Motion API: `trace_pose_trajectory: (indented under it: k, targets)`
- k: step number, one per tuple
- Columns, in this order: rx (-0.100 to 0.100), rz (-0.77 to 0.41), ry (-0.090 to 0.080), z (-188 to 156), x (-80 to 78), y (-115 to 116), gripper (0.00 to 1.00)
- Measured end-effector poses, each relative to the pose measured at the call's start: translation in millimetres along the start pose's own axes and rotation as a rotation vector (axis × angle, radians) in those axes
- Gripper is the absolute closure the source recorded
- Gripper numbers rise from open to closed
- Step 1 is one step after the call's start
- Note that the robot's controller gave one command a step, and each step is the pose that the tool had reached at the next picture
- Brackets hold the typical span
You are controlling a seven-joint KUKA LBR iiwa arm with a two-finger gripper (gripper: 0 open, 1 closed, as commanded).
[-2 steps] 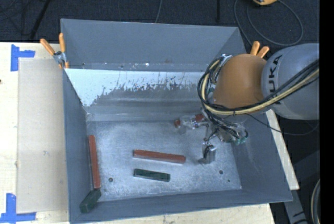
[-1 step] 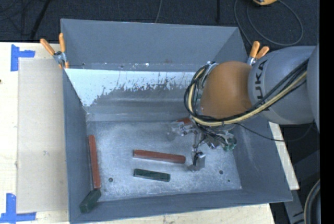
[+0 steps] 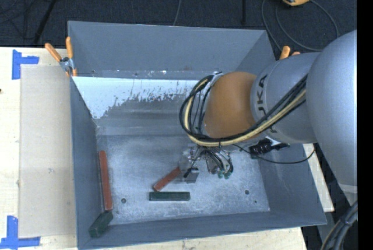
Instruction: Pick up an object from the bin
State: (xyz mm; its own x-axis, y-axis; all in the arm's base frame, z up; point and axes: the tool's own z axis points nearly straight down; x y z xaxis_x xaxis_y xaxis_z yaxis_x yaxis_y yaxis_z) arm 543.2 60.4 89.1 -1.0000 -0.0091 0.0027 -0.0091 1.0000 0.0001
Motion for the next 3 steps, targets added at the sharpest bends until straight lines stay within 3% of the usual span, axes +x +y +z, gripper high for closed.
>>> trace_pose_trajectory:
  k: [1,2,3]
  targets:
    - [0.001,-0.002,0.0,0.0,0.0,0.0,0.0]
    - [0.001,-0.002,0.0,0.0,0.0,0.0,0.0]
    - [0.003,-0.076,-0.003,6.1,-12.8,15.9,0.0]
